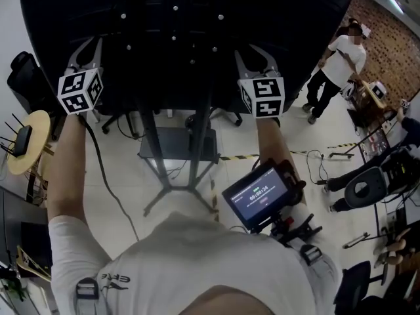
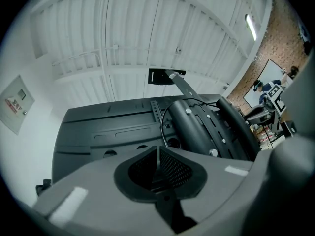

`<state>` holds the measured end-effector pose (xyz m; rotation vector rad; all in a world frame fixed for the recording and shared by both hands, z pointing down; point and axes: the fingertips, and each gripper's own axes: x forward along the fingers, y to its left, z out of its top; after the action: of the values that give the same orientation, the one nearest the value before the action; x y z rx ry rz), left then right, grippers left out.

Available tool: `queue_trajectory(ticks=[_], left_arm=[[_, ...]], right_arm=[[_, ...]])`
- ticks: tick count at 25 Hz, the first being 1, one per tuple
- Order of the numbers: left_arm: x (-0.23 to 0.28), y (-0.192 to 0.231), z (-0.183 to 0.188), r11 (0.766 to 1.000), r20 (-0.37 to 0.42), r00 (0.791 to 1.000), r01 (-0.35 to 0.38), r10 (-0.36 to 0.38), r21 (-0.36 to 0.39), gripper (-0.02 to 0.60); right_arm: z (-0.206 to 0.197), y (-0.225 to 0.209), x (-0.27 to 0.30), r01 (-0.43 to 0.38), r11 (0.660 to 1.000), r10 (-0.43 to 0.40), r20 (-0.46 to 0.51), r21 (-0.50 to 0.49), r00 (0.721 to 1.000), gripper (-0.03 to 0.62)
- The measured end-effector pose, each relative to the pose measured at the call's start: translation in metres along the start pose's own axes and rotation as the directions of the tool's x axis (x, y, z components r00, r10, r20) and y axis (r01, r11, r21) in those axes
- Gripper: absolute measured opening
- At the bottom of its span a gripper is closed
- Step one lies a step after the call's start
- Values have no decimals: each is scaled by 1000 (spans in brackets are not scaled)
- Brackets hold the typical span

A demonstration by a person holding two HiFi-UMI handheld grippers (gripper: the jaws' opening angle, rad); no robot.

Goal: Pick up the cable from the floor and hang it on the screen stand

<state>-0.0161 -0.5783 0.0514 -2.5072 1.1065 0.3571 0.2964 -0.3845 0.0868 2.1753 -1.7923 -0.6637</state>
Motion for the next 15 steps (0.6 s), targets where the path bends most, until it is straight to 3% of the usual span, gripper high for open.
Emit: queue_trajectory(ticks=[5, 9, 15], left_arm=[[-25, -7, -12, 999, 6, 1000, 25, -25, -21, 18], [-29, -27, -14, 998, -14, 999, 47, -48, -29, 18], [-31, -21, -37, 995, -37, 996, 77, -79, -60, 18]], right_arm=[[-4, 7, -14, 26, 1000, -26, -8, -1, 1000, 118], [-7, -12, -29, 53, 998, -52, -8, 21, 999, 128], [-10, -6, -27, 83, 996, -82, -28, 38, 996, 144]])
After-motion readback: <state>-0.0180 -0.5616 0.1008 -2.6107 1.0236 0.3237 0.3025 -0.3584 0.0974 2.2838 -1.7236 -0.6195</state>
